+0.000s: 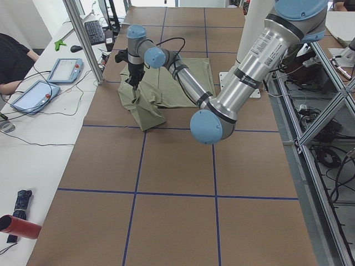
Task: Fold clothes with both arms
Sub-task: 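Lift the cuff with the left gripper and fold the sleeve across the chest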
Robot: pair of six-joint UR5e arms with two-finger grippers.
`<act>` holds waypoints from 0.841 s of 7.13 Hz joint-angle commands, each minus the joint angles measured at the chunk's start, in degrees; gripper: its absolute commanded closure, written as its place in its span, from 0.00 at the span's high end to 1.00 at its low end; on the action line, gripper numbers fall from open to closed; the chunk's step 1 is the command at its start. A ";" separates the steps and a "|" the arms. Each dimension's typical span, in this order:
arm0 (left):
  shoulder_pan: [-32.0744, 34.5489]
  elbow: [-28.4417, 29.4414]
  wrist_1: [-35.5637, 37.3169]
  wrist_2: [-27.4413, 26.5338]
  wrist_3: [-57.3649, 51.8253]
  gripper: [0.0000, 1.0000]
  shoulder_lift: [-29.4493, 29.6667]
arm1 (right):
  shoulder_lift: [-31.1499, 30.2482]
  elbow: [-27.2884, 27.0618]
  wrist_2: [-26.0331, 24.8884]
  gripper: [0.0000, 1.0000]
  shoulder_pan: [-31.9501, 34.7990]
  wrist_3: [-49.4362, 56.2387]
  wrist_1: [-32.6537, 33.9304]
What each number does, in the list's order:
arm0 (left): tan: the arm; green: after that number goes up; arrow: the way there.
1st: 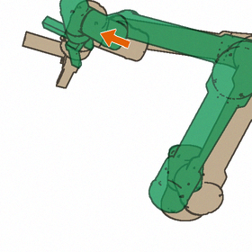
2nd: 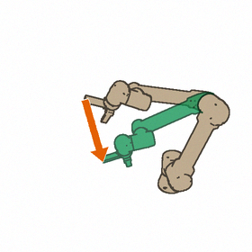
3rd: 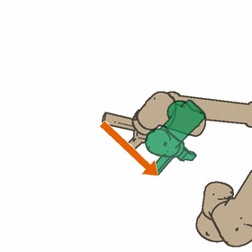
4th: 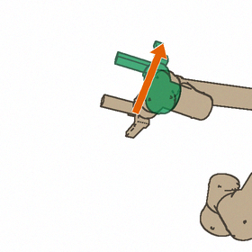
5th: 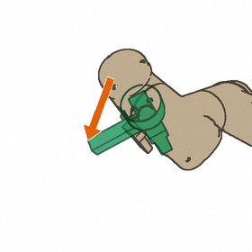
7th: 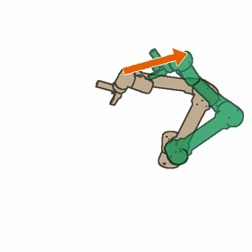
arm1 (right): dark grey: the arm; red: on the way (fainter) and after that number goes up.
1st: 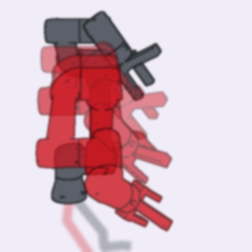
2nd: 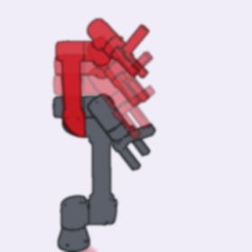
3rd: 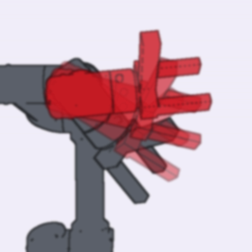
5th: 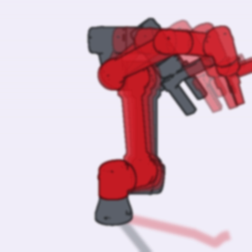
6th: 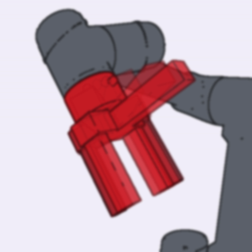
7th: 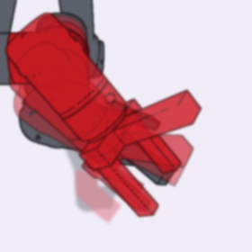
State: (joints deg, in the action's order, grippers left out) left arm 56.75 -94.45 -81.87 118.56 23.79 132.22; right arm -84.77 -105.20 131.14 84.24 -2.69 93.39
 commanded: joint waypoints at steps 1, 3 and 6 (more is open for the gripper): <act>-7.06 17.10 0.40 -2.36 15.69 0.00 17.72 | -0.66 0.25 -0.09 1.00 0.93 1.11 -0.04; -14.01 29.10 -8.67 -7.09 29.67 0.00 24.48 | -0.84 0.34 -0.35 1.00 0.93 1.02 -0.05; -21.66 41.01 -20.06 -12.45 41.41 0.00 31.70 | -1.28 0.34 -0.53 1.00 1.02 1.02 -0.22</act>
State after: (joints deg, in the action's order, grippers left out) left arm 38.19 -56.37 -97.88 108.75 61.70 162.29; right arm -85.84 -104.86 130.69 85.19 -1.67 93.26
